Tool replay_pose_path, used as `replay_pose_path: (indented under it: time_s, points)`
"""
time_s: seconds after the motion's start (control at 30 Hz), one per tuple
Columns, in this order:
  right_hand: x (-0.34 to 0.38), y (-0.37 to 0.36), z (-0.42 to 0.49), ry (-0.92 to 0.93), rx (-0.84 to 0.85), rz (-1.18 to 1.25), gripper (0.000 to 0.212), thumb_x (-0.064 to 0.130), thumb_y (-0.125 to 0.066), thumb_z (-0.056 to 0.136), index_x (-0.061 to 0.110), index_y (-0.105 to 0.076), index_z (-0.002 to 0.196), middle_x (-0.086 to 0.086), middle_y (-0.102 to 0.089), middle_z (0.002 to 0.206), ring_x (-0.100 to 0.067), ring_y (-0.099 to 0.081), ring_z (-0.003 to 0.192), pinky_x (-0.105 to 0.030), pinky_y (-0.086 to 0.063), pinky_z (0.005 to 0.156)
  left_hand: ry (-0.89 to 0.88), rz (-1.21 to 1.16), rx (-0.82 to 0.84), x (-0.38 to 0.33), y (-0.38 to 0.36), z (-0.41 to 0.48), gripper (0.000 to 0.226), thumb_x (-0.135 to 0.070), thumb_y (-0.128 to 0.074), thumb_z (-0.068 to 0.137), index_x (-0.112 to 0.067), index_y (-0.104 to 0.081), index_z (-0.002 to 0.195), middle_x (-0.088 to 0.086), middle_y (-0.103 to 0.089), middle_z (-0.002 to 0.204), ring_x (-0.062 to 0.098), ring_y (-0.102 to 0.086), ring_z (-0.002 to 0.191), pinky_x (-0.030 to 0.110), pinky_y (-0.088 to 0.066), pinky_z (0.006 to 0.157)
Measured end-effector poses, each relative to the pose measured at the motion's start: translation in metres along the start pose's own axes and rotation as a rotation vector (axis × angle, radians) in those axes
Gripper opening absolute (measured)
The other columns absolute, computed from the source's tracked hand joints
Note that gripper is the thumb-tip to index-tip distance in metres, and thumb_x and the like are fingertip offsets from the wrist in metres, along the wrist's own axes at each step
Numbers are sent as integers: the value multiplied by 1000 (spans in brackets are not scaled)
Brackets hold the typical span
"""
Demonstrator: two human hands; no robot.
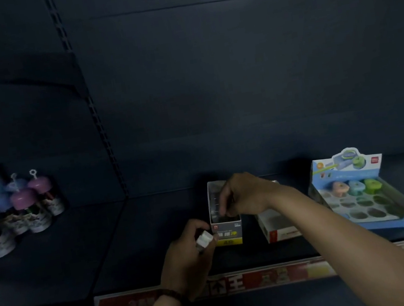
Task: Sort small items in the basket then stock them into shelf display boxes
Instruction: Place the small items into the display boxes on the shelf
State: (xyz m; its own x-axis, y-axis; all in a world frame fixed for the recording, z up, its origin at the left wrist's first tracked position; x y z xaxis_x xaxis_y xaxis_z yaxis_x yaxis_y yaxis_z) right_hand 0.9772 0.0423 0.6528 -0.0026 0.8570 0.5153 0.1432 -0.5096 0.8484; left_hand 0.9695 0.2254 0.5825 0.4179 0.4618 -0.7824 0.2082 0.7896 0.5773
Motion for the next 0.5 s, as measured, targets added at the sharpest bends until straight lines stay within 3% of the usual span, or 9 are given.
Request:
replay_pose_path:
  time_s: [0.17,0.23,0.3,0.37,0.43,0.5]
  points:
    - [6,4,-4,-11,46,-3,18,15,-73,97,29,-84,98,20,-75,96,4,-68,89,-14,-52,70,24,-120,-47,0,5,-5,29,-21,-69,97,-35,-46,110,-13,-71,88,1,-68,76,19,-51,59]
    - [8,9,-10,2,-23,63,19,16,-69,100,30,-83,98,24,-72,93,7,-68,81,-12,-52,62,37,-207,-55,-1,10,-7,31,-11,-64,99,-29,-43,112,-3,-69,86,1,-67,74,19,-51,60]
    - [12,18,-21,51,-216,149,20,17,-70,100,33,-82,98,25,-73,92,13,-66,83,-7,-48,68,56,-329,-78,-3,15,-7,22,-8,-60,102,-23,-45,109,-2,-67,84,4,-62,66,21,-49,59]
    - [16,23,-35,123,-405,237,23,14,-73,97,35,-83,98,22,-77,92,7,-69,91,-11,-52,76,69,-483,-98,-10,17,-8,7,-9,-57,105,-16,-54,105,0,-68,79,13,-58,67,28,-47,61]
    - [23,17,-47,203,-474,301,26,10,-75,93,35,-82,95,20,-78,93,1,-72,93,-18,-57,84,88,-646,-90,-19,17,-8,15,-14,-53,108,-4,-64,104,1,-69,78,20,-58,70,31,-46,58]
    - [30,8,-55,255,-495,331,30,12,-80,89,42,-78,94,21,-78,95,0,-73,96,-25,-59,88,111,-774,-56,-29,16,-5,20,-19,-54,108,-3,-65,105,5,-65,78,23,-57,70,31,-46,55]
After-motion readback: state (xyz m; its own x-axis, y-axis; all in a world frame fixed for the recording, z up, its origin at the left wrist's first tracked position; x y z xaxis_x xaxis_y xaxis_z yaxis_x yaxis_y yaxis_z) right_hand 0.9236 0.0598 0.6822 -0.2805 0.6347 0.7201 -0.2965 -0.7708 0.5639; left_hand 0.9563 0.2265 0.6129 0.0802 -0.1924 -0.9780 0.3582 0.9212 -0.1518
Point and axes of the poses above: each hand's wrist, its own z-axis towards the middle knuckle, its own y-axis out of the back of the hand, x = y × z, the point moved 8 cm from there along z, towards the middle knuckle
